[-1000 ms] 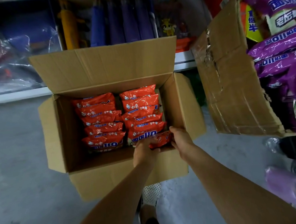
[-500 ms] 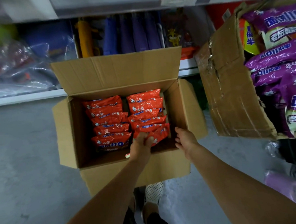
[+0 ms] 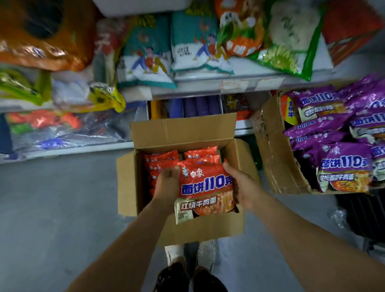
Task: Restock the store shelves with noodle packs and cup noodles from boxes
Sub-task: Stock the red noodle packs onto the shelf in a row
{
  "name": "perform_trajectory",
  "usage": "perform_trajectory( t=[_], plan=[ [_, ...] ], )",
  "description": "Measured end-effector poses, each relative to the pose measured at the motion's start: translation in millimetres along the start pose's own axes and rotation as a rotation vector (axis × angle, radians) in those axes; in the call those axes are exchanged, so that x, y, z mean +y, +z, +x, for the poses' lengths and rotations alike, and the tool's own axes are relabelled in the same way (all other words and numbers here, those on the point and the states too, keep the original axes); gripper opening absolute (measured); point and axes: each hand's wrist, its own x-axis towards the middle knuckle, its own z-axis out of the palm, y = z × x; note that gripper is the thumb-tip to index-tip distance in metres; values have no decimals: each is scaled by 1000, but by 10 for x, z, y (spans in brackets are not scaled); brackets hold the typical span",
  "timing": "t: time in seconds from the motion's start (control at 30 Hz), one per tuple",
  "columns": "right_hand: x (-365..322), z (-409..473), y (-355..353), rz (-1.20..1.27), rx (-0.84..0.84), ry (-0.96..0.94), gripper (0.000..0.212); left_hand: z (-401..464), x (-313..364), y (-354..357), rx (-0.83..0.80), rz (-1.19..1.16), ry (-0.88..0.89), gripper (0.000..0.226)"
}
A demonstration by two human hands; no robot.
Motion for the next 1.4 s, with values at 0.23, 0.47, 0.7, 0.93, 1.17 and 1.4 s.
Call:
perform_trajectory(
  t=[0.23,0.47,0.7,0.93,1.17,1.4],
  plan=[
    [-432,-971,266,49,-22,-266,68,-847,812,-295,111,-31,114,31],
    [-1006,-1848,586,157,24,-422,37,-1492,1556,-368,168,-70,325,32],
    [-1645,-2614,710,141,-54,-549,38,-2361,2270,-269,205,-173,527,18],
    [-2215,-3311,658,32,79,-883,19,-3066,2839,-160,123,-269,689,24],
    [-2499,-3853,595,-14,167,-1033,28,-3666,3414,29,125,-358,847,18],
    [-2594,-4204,484,-100,248,-1219,32,-4064,3670,153,124,-416,935,20]
  ],
)
